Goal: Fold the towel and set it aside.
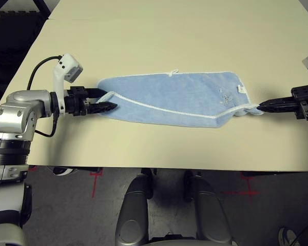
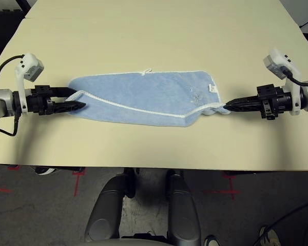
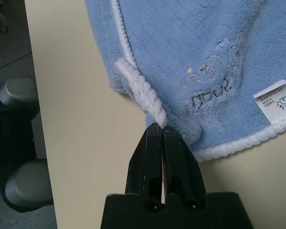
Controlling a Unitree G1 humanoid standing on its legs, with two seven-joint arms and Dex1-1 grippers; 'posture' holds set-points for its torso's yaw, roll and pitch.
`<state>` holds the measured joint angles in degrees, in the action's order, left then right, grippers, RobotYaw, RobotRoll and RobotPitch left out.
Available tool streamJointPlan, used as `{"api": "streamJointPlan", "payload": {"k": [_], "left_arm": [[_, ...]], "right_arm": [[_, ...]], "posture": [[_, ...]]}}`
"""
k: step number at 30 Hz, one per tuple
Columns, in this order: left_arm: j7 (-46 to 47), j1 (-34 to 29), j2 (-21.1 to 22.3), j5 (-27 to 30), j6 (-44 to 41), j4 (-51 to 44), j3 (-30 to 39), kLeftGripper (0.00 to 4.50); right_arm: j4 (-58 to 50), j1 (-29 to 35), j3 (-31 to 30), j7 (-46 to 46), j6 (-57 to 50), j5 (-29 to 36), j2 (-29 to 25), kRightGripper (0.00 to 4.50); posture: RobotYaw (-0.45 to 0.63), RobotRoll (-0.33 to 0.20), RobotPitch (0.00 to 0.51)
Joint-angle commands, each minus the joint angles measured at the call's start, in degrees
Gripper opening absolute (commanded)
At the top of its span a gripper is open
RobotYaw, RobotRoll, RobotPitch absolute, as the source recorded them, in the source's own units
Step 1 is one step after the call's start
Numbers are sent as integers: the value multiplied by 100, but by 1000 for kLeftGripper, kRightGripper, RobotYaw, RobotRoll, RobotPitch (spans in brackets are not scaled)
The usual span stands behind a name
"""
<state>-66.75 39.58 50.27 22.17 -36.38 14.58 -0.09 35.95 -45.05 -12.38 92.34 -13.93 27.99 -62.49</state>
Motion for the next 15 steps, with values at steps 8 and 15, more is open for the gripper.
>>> {"api": "streamJointPlan", "payload": {"k": [8,15], "left_arm": [[-59,120,-12,-99,-40,189,-15,23],[-365,0,395,50,-120,17,198,23]], "right_arm": [[-27,-4,121,16,32,-75,37,0],[12,-3,161,16,54,-81,35,0]], "posture": [[-54,0,300],[-58,0,297]]}}
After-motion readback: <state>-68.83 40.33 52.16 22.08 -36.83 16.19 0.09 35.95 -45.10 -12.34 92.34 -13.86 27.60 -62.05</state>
